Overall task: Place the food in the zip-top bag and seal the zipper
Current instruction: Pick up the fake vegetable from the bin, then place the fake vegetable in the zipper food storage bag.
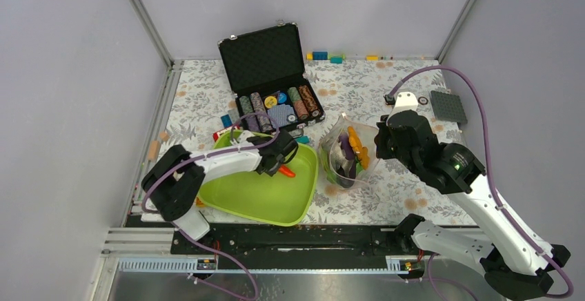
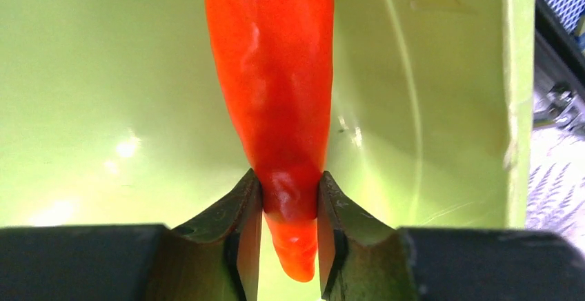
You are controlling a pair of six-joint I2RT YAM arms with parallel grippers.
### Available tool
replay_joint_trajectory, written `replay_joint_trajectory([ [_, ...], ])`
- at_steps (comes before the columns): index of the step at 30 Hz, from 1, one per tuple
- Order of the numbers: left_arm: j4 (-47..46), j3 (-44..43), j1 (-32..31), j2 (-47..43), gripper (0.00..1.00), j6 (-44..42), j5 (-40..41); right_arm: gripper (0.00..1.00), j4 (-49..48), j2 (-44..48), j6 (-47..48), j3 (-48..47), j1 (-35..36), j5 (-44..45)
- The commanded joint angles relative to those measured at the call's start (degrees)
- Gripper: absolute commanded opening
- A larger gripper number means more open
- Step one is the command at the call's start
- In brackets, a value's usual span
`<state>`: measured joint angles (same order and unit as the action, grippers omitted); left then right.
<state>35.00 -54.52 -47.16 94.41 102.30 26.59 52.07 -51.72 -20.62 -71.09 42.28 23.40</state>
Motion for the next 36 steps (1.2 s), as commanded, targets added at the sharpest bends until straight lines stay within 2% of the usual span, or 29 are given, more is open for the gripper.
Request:
replay_joint_trajectory([
  [1, 5.75, 1.19, -1.85, -8.99, 0.0, -9.54, 3.98, 0.0, -0.31, 0.63, 0.39, -0.69, 0.08, 2.71],
  [6, 3.7, 1.03, -7.76, -22.92, 0.0, -23.78, 15.53, 0.0, -0.55, 0.52, 0.56, -0.78, 0.04, 2.34],
  [9, -8.34, 1.68, -11.83, -32.06, 0.0, -41.72, 18.23, 0.0, -0.51, 0.36, 0.52, -1.13, 0.06, 1.71],
  [10, -14.87, 2.82, -13.23, -36.17, 0.0, -49.38, 16.38, 0.0, -0.55, 0.34, 0.44, -1.26, 0.01, 1.33],
  [11, -26.08, 5.11, -13.89, -39.0, 0.0, -57.22, 10.17, 0.0, -0.39, 0.29, 0.37, -1.58, 0.05, 0.69],
  [13, -41.03, 8.76, -14.75, -43.47, 0.0, -70.68, 0.09, 0.0, 0.75, -0.01, 0.06, -2.64, 0.03, -1.15],
  [14, -47.67, 9.88, -14.99, -44.94, 0.0, -73.95, -4.28, 0.0, 1.42, -0.16, -0.06, -3.15, 0.05, -1.7],
  [16, -53.28, 9.48, -15.69, -46.06, 0.0, -80.62, -12.33, 0.0, 3.05, -0.79, -0.34, -4.59, -0.05, -2.39],
  [20, -51.82, 1.15, -19.61, -41.49, 0.0, -97.02, -30.15, 0.0, 5.06, -1.67, 0.02, -6.78, -0.17, -4.52],
  [25, -45.43, -9.11, -22.39, -32.64, 0.0, -113.79, -40.26, 0.0, 5.78, -1.53, 0.92, -7.82, -0.32, -7.84],
  [29, -43.75, -11.44, -22.37, -28.43, 0.0, -120.91, -45.71, 0.0, 5.85, -1.87, 1.37, -7.99, -1.16, -12.69],
  [36, -53.98, -7.87, -22.37, -24.37, 0.0, -121.88, -46.46, 0.0, 6.02, -3.14, 2.29, -8.6, -6.74, -27.3],
])
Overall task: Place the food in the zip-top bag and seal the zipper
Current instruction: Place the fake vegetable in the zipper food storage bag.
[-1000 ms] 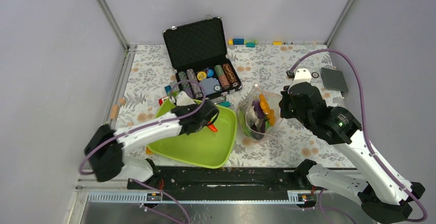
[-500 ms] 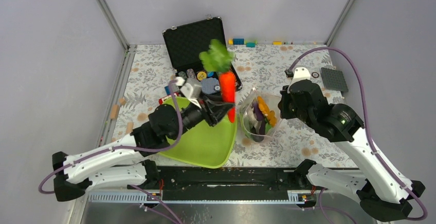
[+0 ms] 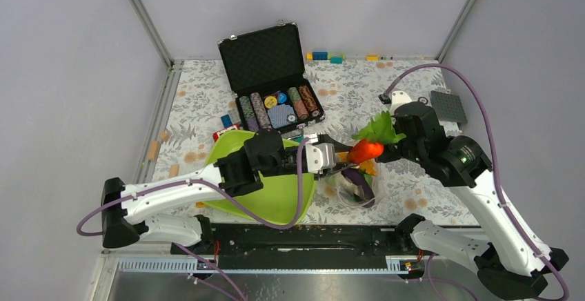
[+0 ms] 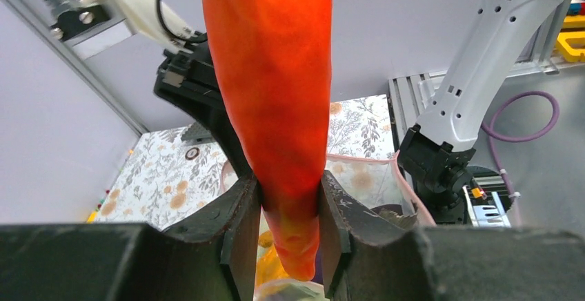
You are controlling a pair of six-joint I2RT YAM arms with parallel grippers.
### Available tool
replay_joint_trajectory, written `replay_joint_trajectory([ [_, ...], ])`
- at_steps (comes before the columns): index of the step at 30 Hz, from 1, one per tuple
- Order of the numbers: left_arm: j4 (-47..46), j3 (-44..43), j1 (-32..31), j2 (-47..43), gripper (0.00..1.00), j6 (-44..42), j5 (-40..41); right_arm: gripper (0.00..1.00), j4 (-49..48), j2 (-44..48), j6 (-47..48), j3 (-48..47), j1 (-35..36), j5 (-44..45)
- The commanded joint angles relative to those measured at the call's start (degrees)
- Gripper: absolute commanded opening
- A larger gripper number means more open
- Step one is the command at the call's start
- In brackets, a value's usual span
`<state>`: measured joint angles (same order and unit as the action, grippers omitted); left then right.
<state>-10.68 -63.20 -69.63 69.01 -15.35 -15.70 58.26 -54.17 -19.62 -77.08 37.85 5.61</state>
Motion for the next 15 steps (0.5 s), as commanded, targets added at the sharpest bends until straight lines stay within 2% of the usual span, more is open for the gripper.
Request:
replay_joint_trajectory([
  [1, -8.86, 0.68, 0.1, 1.66, 0.0, -4.44, -4.5, 0.0, -0.16, -1.08, 1.37, -2.67, -2.76, -10.42],
  [6, -11.47, 0.33, 0.1, 3.52, 0.0, -2.69, -9.03, 0.0, 0.21, -3.07, 1.22, -3.36, -4.07, -12.01],
  [9, -9.19, -0.56, 0.1, 4.15, 0.0, -3.84, -11.36, 0.0, 0.19, -3.12, 1.15, -3.83, -4.44, -12.48],
  [12, -4.95, -0.42, 0.1, 4.47, 0.0, -5.27, -7.43, 0.0, 0.59, -2.67, 1.16, -4.04, -4.54, -12.68],
  [15, -5.18, 3.86, 0.1, 2.19, 0.0, -4.69, -2.01, 0.0, 0.85, -2.42, 1.34, -3.88, -4.62, -12.63],
])
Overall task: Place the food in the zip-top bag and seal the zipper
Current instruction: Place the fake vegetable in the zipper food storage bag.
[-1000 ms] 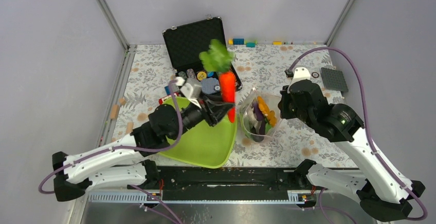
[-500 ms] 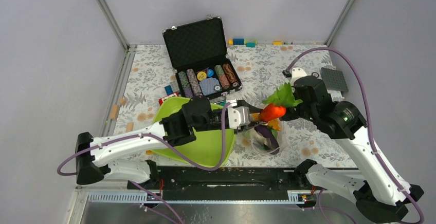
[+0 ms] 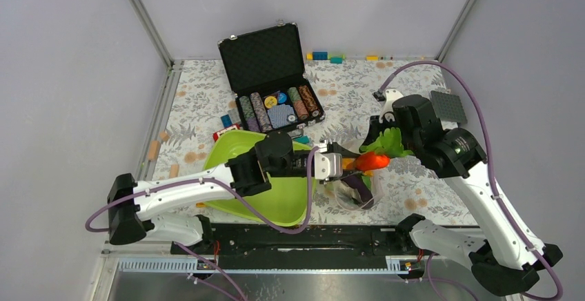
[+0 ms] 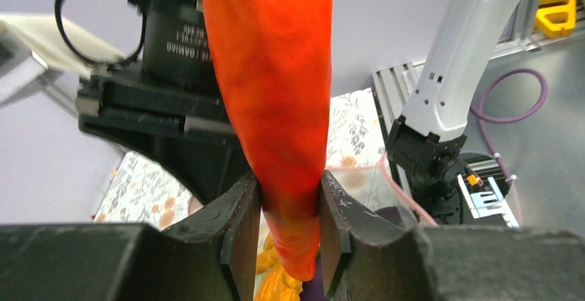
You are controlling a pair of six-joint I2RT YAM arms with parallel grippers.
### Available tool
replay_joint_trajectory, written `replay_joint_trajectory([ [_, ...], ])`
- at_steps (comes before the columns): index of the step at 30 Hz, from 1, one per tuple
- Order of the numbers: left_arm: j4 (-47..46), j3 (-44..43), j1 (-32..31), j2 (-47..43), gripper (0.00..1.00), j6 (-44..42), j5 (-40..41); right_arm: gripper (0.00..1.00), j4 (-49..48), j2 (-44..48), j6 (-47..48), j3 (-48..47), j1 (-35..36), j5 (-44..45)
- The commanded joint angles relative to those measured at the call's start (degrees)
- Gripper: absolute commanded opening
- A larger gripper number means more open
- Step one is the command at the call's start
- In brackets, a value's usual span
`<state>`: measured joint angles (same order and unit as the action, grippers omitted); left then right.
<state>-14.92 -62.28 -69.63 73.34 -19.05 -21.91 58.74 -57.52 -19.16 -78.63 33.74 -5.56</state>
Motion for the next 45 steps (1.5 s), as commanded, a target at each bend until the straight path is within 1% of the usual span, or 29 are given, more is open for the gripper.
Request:
replay_joint_trajectory([
  [1, -3.04, 5.06, 0.18, -3.41, 0.0, -0.64, 5.38, 0.0, 0.28, 0.99, 0.97, -2.38, -0.54, -1.67],
  [3, -6.61, 9.34, 0.19, -5.43, 0.0, -0.99, 9.49, 0.0, 0.28, 0.81, 1.05, -2.76, -0.54, -2.55],
  [4, -6.66, 10.34, 0.26, -5.91, 0.0, -1.18, 10.68, 0.0, 0.31, 0.71, 1.07, -2.95, -0.56, -3.34],
  [6, -4.33, 10.48, 0.28, -6.05, 0.0, -0.97, 10.85, 0.0, 0.19, 0.79, 1.05, -3.1, -0.54, -4.15],
  [9, -3.48, 10.66, 0.28, -5.23, 0.0, 0.06, 10.13, 0.0, 0.16, 0.93, 1.02, -3.08, -0.53, -4.21],
  [14, -0.79, 10.98, 0.28, -5.5, 0.0, 0.1, 13.06, 0.0, 0.25, 0.64, 0.93, -3.78, -0.51, -4.6],
  [16, 0.92, 10.99, 0.28, -5.74, 0.15, 0.07, 15.11, 0.0, 0.23, 0.62, 0.96, -3.82, -0.56, -4.69],
  [17, 1.98, 10.84, 0.24, -5.82, 0.18, 0.06, 15.7, 0.0, 0.17, 0.56, 0.99, -3.88, -0.52, -4.63],
  [19, 3.35, 10.47, 0.28, -5.79, 0.31, -0.17, 15.76, 0.0, 0.21, 0.41, 0.97, -4.05, -0.55, -4.63],
  [20, 3.74, 10.31, 0.28, -5.82, 0.4, -0.13, 15.62, 0.0, 0.23, 0.24, 0.99, -4.14, -0.52, -4.62],
  [21, 3.83, 10.19, 0.28, -5.82, 0.45, -0.07, 15.55, 0.0, 0.23, 0.19, 0.91, -4.16, -0.51, -4.68],
  [23, 3.8, 10.16, 0.28, -5.83, 0.52, 0.41, 15.52, 0.0, 0.27, 0.13, 0.87, -4.14, -0.51, -4.54],
  [30, 3.77, 9.46, 0.19, -6.91, 0.6, 4.57, 14.39, 0.0, 0.2, -0.25, 0.89, -4.34, -0.52, -4.48],
  [31, 3.76, 9.34, 0.19, -7.35, 0.65, 5.93, 14.59, 0.0, 0.3, -0.36, 0.8, -4.29, -0.51, -4.46],
  [32, 4.06, 9.2, 0.19, -8.0, 0.74, 7.65, 14.34, 0.0, 0.25, -0.32, 0.83, -4.33, -0.56, -4.39],
  [35, 4.54, 9.34, 0.15, -10.86, 0.97, 13.65, 11.64, 0.0, 0.23, -0.49, 0.83, -4.34, -0.52, -4.24],
  [36, 5.0, 9.43, 0.12, -12.1, 0.99, 15.66, 10.5, 0.0, 0.17, -0.49, 0.77, -4.34, -0.51, -4.2],
  [38, 6.13, 9.39, 0.1, -14.7, 0.99, 19.49, 9.46, 0.0, 0.19, -0.45, 0.94, -4.34, -0.56, -4.2],
  [40, 7.61, 9.08, 0.1, -17.05, 0.99, 24.57, 11.28, 0.0, 0.16, -0.4, 0.92, -4.25, -0.52, -4.15],
  [42, 9.77, 8.62, 0.1, -18.24, 0.99, 28.89, 15.71, 0.0, 0.15, -0.36, 1.0, -4.1, -0.51, -4.24],
  [45, 15.43, 7.39, 0.06, -17.94, 0.99, 35.53, 26.73, 0.0, 0.19, -0.45, 1.22, -3.92, -0.51, -4.32],
])
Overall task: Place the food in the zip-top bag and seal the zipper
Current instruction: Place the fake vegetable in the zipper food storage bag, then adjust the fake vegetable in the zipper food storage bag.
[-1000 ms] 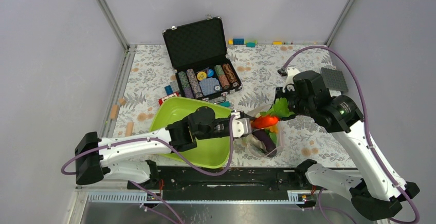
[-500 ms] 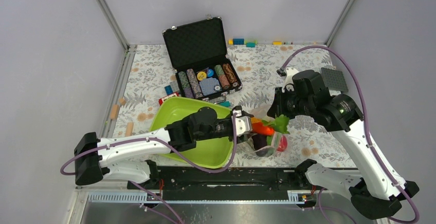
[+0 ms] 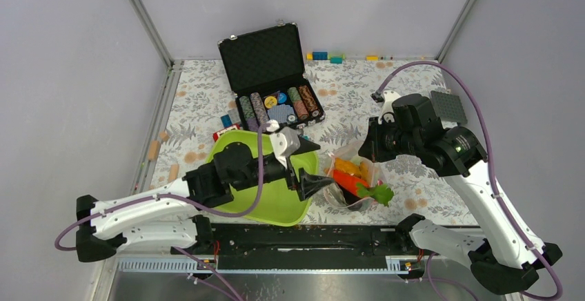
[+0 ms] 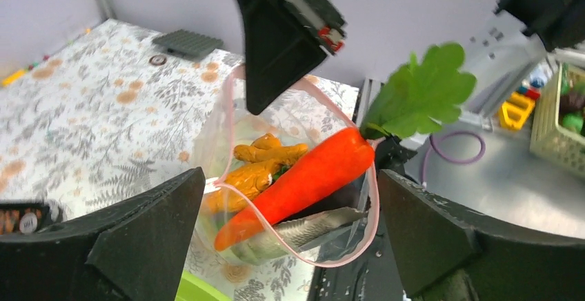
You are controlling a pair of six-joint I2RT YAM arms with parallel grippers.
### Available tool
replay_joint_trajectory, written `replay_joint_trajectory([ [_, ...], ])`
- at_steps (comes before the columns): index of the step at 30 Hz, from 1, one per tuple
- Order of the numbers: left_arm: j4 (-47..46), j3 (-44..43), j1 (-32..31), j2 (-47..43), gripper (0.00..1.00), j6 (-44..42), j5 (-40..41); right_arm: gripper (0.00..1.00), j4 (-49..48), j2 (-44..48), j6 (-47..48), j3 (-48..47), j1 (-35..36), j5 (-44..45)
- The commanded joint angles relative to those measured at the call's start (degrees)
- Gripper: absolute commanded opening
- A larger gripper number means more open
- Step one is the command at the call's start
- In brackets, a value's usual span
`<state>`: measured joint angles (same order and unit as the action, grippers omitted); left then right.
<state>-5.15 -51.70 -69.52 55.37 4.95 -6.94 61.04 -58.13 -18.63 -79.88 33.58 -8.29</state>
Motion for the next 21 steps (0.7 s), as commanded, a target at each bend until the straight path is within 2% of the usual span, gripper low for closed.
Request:
replay_joint_trajectory([
  [1, 8.77, -4.12, -0.01, 0.84, 0.99, 13.57, 14.76, 0.0, -2.14, 0.16, 0.72, -2.66, -0.44, -1.61],
  [3, 15.49, -6.3, -0.01, 3.43, 0.99, 16.61, 17.62, 0.0, -2.39, 0.2, 0.68, -2.33, -0.36, -1.78],
  [5, 18.41, -8.12, -0.05, 6.28, 0.92, 18.45, 16.71, 0.0, -2.89, 0.39, 0.6, -1.77, -0.36, -1.96],
  [8, 17.34, -8.66, -0.01, 9.56, 0.84, 21.08, 13.19, 0.0, -3.29, 0.62, 0.43, -1.19, -0.36, -1.99],
  [11, 17.08, -9.53, -0.05, 11.56, 0.74, 23.08, 13.05, 0.0, -3.27, 0.72, 0.26, -0.95, -0.4, -2.07],
  [12, 17.15, -9.71, -0.09, 12.12, 0.68, 23.47, 13.92, 0.0, -3.28, 0.89, 0.26, -0.86, -0.37, -2.08],
  [13, 17.12, -9.81, -0.09, 12.64, 0.57, 23.98, 15.11, 0.0, -3.29, 1.08, 0.29, -0.7, -0.37, -1.94],
  [16, 16.03, -10.11, -0.17, 13.91, 0.12, 26.11, 18.32, 0.0, -3.39, 1.96, 0.27, 0.27, -0.36, -2.17],
  [17, 15.89, -10.51, -0.22, 14.23, 0.0, 27.11, 19.29, 0.0, -3.83, 2.49, 0.37, 0.96, -0.37, -2.84],
  [18, 15.52, -10.74, -0.36, 14.43, 0.0, 27.5, 19.63, 0.01, -4.44, 3.1, 0.74, 2.02, -0.37, -3.96],
  [21, 13.08, -10.04, -1.48, 13.32, 0.0, 29.47, 20.45, 0.17, -6.37, 5.46, 1.88, 4.77, -0.41, -6.4],
])
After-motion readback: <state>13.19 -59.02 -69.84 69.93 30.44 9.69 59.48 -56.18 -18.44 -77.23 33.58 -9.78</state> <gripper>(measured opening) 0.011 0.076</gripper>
